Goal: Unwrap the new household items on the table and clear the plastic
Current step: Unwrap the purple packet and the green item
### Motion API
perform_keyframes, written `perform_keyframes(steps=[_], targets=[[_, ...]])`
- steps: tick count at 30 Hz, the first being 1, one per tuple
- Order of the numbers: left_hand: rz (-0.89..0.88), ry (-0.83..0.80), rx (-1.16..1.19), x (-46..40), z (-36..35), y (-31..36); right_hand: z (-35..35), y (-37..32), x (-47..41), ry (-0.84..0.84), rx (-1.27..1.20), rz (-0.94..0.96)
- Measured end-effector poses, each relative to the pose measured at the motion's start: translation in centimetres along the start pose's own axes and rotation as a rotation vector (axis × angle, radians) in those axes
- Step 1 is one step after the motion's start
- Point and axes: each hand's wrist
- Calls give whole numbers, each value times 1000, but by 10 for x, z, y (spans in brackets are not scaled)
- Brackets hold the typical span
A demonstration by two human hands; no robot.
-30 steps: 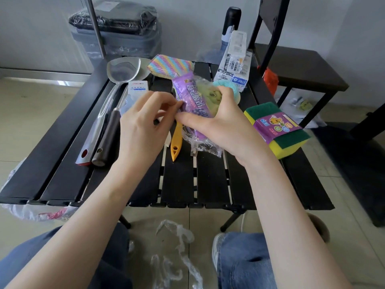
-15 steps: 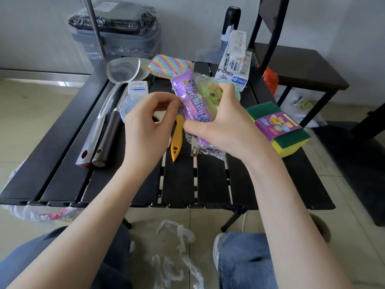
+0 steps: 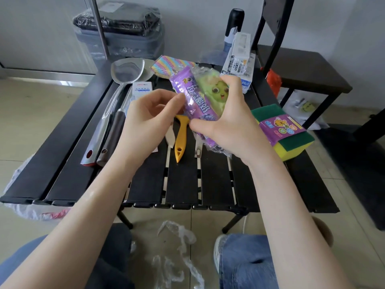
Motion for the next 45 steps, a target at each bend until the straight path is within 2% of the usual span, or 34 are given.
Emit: perform_keyframes(steps=[4, 8, 10, 15, 21, 25, 33, 36, 40, 43, 45], targets=[[-128, 43, -133, -2, 0, -3, -2, -4, 2, 27, 146, 82], [-75, 0, -159, -5, 1, -7, -4, -4, 3, 22, 242, 126], [-37, -28, -133, -5, 2, -9, -3, -3, 2, 11, 228, 121], [-78, -20, -78, -5, 2, -4, 3, -2, 1, 8, 169, 78], [-31, 33, -39, -2, -3, -4, 0, -4, 4, 37, 278, 163], [-29, 0, -51, -1, -4, -4, -2, -3, 4, 47, 356, 199], [-97, 68, -26, -5, -1, -9, 5, 0, 2, 68, 245, 158], [-54, 84, 155, -5, -1, -9, 7, 0, 1, 52, 154, 104], [101, 84, 565, -9, 4, -6, 12, 3, -3, -9, -153, -102], [230, 45, 779, -11, 5, -3, 12, 6, -6, -73, -395, -207], [315, 18, 869, -12, 4, -1, 10, 5, -6, -99, -462, -227]])
Point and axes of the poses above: each hand's wrist, its own x-axis away from the middle knuckle, its own z-axis out of the back of the hand, y = z × x, and after that the axes turned 10 degrees about x, right-handed
